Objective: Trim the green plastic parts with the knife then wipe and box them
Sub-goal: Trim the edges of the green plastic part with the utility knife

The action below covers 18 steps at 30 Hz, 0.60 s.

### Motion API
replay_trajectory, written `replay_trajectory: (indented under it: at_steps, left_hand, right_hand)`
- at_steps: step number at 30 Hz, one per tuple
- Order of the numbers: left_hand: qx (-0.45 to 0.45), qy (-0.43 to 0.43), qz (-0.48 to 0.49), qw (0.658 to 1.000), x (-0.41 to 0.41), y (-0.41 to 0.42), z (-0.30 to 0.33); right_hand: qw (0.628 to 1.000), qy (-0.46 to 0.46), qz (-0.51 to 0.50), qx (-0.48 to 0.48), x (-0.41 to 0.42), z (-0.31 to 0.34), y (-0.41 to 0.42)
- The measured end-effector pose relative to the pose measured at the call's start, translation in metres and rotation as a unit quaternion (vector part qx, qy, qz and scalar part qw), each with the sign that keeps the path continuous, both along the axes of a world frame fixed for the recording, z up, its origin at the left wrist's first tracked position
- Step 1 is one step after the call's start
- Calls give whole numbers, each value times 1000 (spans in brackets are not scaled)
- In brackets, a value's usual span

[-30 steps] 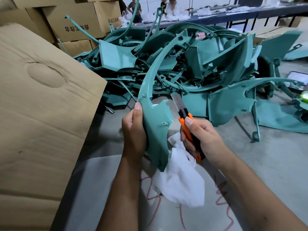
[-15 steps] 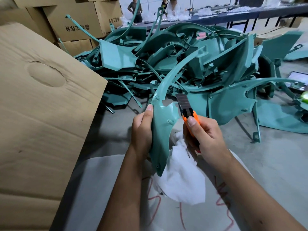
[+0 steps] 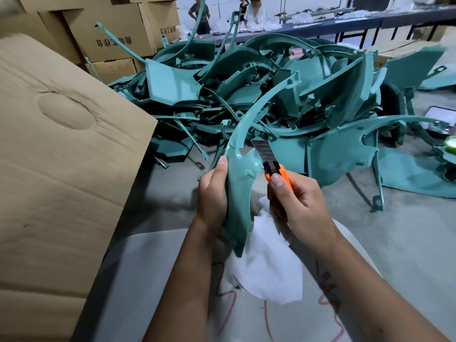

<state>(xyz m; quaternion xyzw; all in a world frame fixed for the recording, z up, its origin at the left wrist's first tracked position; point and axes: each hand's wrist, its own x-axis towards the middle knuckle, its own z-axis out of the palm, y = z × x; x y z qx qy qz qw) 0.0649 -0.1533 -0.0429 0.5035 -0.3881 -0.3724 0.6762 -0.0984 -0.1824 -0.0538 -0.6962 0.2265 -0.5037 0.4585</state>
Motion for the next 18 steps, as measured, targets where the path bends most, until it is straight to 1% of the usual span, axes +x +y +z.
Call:
replay_trajectory:
  at_steps: [2,4,7,9,11,13,16,18]
  left_hand:
    - [-3,-1,-17,1000,1,0,-1]
    - [4,13,-10,1000,0,0,-1]
    - [52,79,25,995,6,-3,3]
    - [69,104,33,992,13,-3,3]
    - [67,106,29,992,15,-2,3]
    - [61,93,24,993,12,-1,4]
    - [31,81,13,996,4,0,8]
    - [19,78,-5,997,1,2,9]
  right_hand:
    - [1000,5,8,-1,0,0,0]
    - [1000,5,15,-12,-1,1,-1]
    - [998,23,16,-53,-2,1,-1]
    - [998,30,24,-55,1,1,1]
    - [999,19,20,-39,3,1,1]
    - [999,12,-7,-38,3,2,0]
    - [999,15,-34,-33,2,2,-1]
    - [997,28,-53,-48,3,4,0]
